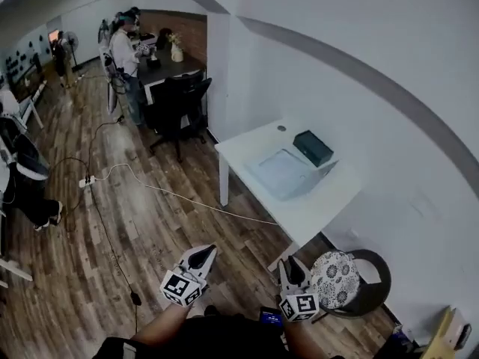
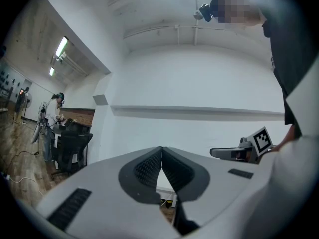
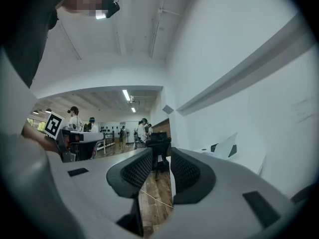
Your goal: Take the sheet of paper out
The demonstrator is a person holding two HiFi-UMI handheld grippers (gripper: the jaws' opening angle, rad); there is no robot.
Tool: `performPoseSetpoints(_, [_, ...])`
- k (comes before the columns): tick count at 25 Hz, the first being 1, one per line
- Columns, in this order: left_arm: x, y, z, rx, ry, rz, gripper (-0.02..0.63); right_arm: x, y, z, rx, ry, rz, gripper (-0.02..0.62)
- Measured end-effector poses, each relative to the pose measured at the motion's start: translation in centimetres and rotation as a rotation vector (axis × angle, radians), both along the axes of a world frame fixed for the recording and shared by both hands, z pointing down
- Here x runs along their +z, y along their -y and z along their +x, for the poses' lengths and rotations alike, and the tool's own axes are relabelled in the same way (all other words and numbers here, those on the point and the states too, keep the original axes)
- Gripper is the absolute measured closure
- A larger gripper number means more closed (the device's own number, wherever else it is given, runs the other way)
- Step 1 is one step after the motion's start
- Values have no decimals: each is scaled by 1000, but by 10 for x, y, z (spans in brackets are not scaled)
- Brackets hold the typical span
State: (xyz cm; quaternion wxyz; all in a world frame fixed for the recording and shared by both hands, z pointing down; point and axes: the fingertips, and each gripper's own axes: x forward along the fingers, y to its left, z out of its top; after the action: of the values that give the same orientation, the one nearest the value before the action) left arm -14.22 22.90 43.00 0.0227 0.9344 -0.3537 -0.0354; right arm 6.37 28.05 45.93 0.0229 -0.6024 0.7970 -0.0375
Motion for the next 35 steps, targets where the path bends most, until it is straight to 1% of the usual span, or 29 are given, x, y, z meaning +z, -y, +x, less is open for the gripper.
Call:
performPoseSetpoints(7, [9,7,10,-19,-13,-30,603,2,8,16,-11,15,10,509])
performPoseSetpoints(11, [10,11,23,-22,-16,-29,603,6,9,28,-37,15,12,507])
performPoseSetpoints(14, [9,12,26,-26,-15,-32,603,7,8,29,-54,15,16,497])
performPoseSetpoints(23, [23,22,36,-10,-4,-53,603,18,24,36,-50,37,0,499])
performPoseSetpoints(26, [28,42,36,-10,-16,-54,603,22,40,36,-51,35,-6,499])
performPoseSetpoints(31, [33,94,35,-6,-28,-67,603,27,83,38,-34,31,-36,500])
performPoseSetpoints(35, [34,148,37,3,-36,-59,603,26,133,36,-39,5,-27,503])
